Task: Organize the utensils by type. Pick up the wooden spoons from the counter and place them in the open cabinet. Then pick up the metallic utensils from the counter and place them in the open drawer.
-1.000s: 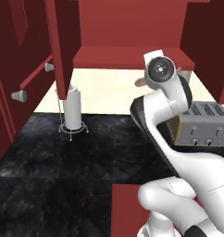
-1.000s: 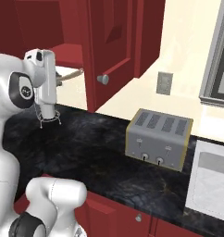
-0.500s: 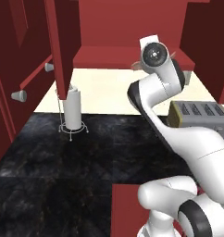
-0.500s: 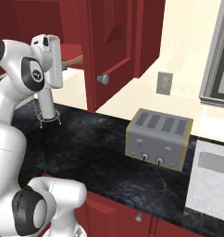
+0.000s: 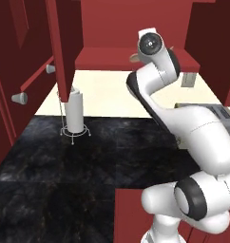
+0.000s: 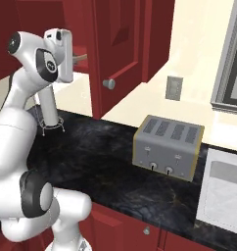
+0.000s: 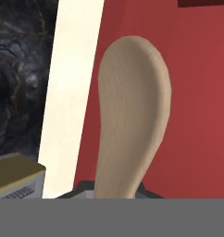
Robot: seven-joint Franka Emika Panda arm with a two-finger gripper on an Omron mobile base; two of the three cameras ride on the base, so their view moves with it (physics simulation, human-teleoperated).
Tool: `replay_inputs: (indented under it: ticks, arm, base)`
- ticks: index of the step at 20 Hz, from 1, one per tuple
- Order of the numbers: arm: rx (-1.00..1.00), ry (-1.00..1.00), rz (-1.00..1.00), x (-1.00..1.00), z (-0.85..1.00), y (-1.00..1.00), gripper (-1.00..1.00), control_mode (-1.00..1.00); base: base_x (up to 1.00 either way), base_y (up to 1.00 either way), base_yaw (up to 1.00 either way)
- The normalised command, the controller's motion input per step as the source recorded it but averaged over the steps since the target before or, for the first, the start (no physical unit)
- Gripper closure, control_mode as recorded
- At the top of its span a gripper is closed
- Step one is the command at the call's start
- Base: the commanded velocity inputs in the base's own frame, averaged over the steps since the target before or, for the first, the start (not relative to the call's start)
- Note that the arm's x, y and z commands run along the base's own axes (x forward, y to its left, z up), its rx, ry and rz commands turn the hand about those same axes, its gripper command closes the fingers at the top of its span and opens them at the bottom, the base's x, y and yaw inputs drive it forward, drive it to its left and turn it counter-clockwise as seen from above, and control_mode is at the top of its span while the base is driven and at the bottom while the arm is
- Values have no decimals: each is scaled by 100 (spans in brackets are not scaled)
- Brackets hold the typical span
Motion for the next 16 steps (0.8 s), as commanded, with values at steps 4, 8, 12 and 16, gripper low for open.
replay_inputs:
  ticks: [4,8,12,16]
  arm:
    - [0,0,0,71,16,-1,100,-100]
    - [0,0,0,63,7,-6,100,-100]
    - [0,3,0,51,12,-10,100,-100]
    - [0,2,0,53,1,-11,100,-100]
  base:
    - [0,0,0]
    - [0,0,0]
    - [0,0,0]
    - [0,0,0]
